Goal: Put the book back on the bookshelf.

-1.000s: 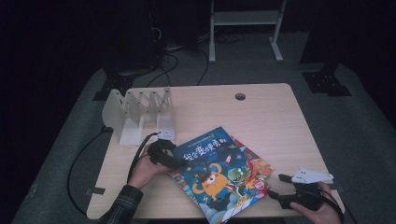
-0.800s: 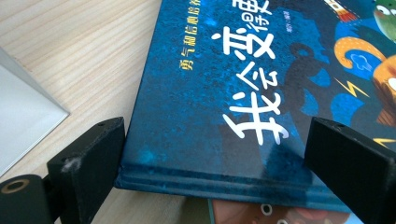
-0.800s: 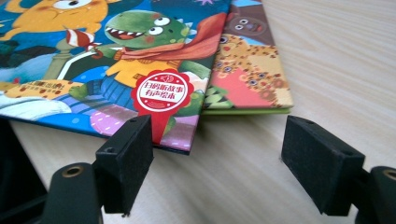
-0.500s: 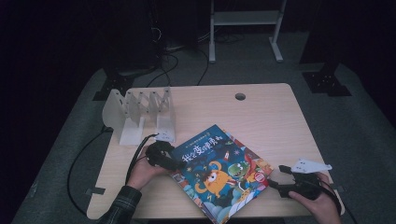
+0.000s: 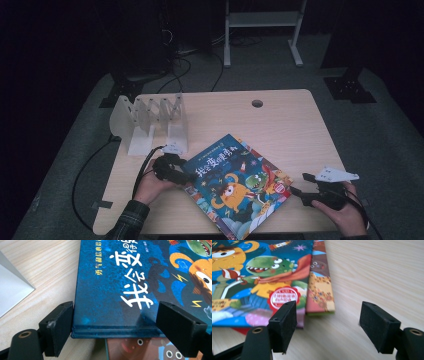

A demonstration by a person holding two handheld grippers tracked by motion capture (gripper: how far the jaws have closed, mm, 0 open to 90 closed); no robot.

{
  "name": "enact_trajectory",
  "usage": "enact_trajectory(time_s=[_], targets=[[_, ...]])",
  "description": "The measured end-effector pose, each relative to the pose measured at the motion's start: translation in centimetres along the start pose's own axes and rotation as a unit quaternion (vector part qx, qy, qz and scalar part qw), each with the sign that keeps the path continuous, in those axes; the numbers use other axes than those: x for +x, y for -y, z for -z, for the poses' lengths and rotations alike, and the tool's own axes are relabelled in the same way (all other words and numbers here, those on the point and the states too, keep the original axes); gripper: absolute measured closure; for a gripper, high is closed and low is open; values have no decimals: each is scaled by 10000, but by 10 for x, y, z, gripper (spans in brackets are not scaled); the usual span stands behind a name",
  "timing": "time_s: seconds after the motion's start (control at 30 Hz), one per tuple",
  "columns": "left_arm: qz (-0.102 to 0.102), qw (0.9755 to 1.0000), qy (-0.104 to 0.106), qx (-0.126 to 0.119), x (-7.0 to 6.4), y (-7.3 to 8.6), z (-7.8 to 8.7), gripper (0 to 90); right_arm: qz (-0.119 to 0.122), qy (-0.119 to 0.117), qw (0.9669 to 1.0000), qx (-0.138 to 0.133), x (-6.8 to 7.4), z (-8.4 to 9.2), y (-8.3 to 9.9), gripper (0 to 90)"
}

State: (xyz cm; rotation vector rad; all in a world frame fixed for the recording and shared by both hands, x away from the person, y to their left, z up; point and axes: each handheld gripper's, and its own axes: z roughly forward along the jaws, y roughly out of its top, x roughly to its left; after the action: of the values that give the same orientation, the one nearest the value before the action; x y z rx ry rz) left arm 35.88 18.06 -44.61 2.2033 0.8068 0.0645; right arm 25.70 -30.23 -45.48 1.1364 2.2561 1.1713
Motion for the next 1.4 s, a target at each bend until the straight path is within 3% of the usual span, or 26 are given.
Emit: enact_trajectory(time_s=[0.27,0.63,1.17,1.4], targets=[[-13,10000,25,74,-3,1,1,147,8,2,9999,141,1,-2,7,289],[-118,9998,67,170,-9,6,6,142,5,105,9999,113,-12,-17,-7,297],[31,9995,289,145,-10,19,13,103,-71,170,9997,140,-31,-48,-31,307],[47,9995,272,175,-12,19,14,93,-102,188,9997,111,-35,-62,-41,333]])
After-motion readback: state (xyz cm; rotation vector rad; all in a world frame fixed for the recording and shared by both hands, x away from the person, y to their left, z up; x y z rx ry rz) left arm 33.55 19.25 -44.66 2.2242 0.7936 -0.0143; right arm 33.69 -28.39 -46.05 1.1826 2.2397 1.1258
